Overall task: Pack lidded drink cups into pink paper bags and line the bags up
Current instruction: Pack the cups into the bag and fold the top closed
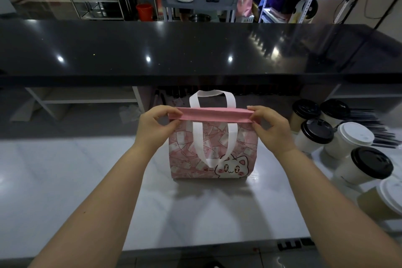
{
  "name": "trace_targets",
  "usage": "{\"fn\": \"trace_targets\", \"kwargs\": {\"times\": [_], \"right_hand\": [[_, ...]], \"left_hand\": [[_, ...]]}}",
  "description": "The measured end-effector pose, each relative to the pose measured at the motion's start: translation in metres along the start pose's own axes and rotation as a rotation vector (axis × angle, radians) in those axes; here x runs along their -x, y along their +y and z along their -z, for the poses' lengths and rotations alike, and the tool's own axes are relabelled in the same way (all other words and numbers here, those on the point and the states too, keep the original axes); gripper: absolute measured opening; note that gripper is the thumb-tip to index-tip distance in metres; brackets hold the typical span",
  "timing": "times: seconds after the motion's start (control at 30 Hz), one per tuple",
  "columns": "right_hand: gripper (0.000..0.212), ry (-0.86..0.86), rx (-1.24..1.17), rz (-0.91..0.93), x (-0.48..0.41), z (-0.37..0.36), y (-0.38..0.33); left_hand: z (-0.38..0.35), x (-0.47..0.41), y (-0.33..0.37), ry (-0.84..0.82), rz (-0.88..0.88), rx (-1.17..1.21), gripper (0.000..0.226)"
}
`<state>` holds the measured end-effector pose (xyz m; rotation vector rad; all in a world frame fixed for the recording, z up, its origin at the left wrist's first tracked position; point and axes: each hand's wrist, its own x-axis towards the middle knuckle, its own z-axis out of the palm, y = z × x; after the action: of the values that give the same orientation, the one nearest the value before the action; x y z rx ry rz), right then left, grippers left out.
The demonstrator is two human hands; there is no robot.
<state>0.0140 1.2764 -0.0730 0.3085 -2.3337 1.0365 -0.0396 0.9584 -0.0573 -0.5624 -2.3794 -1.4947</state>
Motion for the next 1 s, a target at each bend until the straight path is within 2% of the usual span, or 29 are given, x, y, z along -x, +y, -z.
{"fn": "trace_targets", "kwargs": {"times": [0.1, 0.17, 0.23, 0.3, 0.37, 0.47, 0.53, 0.6, 0.7, 0.8, 0.87, 1.0], "right_hand": [[0.016, 0.007, 0.000, 0.006, 0.002, 0.002, -0.003], [0.017, 0.037, -0.031, -0.065, 0.001, 0.000, -0.009], [0.032, 0.029, -0.096, -0.209, -0.004, 0.000, -0.015], [0.037, 0.006, -0.078, -0.278, -0.009, 0.000, -0.018], [0.025, -0.020, 0.063, -0.253, -0.014, 0.001, -0.017], [0.015, -0.071, 0.206, -0.215, -0.018, 0.002, -0.019], [0.013, -0.097, 0.254, -0.186, -0.020, 0.000, -0.021], [0.012, -0.098, 0.313, -0.147, -0.021, -0.002, -0.026], [0.013, -0.099, 0.390, 0.011, -0.020, -0.004, -0.038], [0.015, -0.166, 0.434, 0.140, -0.022, -0.013, -0.052], [0.015, -0.171, 0.434, 0.148, -0.025, -0.022, -0.060], [0.010, -0.192, 0.410, 0.119, -0.027, -0.034, -0.071]], "left_hand": [[0.004, 0.002, 0.002, -0.023, -0.122, -0.076, 0.021], [0.002, 0.002, 0.005, 0.005, -0.127, -0.096, 0.016], [-0.001, 0.001, 0.008, 0.029, -0.029, -0.077, 0.029], [-0.001, -0.002, 0.010, -0.004, 0.085, -0.062, 0.046], [0.002, -0.005, 0.010, -0.052, 0.107, -0.133, 0.044], [0.005, -0.010, 0.013, -0.054, 0.051, -0.287, 0.014], [0.007, -0.011, 0.015, -0.041, -0.014, -0.379, 0.008], [0.008, -0.008, 0.015, -0.022, -0.119, -0.490, 0.007], [0.006, -0.004, 0.020, 0.020, -0.248, -0.636, 0.011], [-0.016, -0.005, 0.034, -0.043, -0.351, -0.677, 0.018], [-0.037, -0.008, 0.045, -0.095, -0.378, -0.694, 0.015], [-0.067, -0.012, 0.052, -0.164, -0.324, -0.735, 0.018]]}}
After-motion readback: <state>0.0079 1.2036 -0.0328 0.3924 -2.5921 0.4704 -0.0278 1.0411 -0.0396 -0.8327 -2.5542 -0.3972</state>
